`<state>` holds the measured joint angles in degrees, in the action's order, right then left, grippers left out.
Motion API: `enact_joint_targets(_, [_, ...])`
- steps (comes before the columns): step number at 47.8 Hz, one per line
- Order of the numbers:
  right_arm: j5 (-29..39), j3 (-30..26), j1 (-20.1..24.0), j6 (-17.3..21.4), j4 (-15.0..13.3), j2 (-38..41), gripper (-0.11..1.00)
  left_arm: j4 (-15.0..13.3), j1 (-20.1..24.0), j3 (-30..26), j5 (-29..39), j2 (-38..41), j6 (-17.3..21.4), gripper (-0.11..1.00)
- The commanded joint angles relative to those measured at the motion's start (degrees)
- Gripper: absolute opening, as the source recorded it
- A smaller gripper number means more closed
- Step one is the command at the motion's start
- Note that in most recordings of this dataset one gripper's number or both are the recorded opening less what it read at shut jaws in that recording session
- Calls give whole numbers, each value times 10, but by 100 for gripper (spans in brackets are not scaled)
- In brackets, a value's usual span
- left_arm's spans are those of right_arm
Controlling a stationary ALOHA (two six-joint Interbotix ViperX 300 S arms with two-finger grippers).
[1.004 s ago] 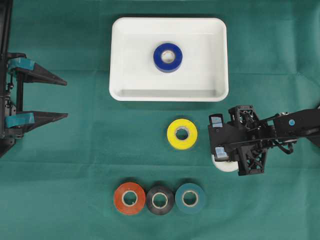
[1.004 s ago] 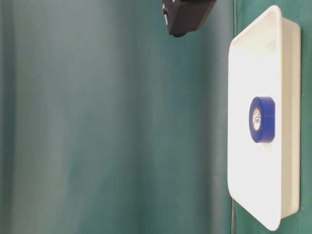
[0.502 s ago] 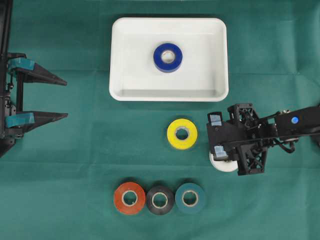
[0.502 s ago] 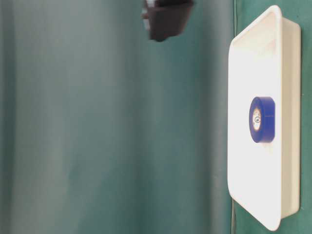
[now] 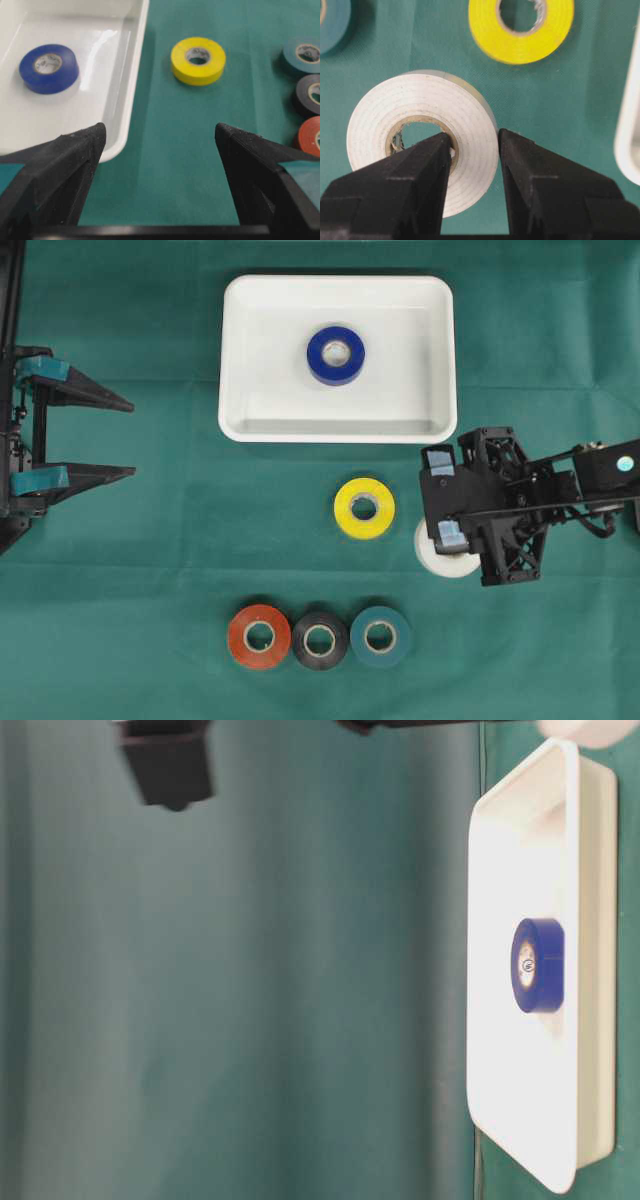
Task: Pick up the tape from a random location and place it into the white case.
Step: 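Lower the right gripper and close it on the white tape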
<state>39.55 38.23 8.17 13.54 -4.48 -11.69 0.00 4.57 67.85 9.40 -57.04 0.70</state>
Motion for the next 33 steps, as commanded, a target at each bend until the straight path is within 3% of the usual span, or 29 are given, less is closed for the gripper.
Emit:
enact_joint_targets(1, [28,-33,1,2,-1,-21,33,-1,-2,-8,-2,4,-1,90])
enact_joint_targets(15, [87,-70,1,2,-10,-32,33,-1,-1,-8,-2,5,-1,90])
enact_joint_targets(33, [90,-74,1,3,-11,-31,33,-1,-2,-8,-2,5,-1,90])
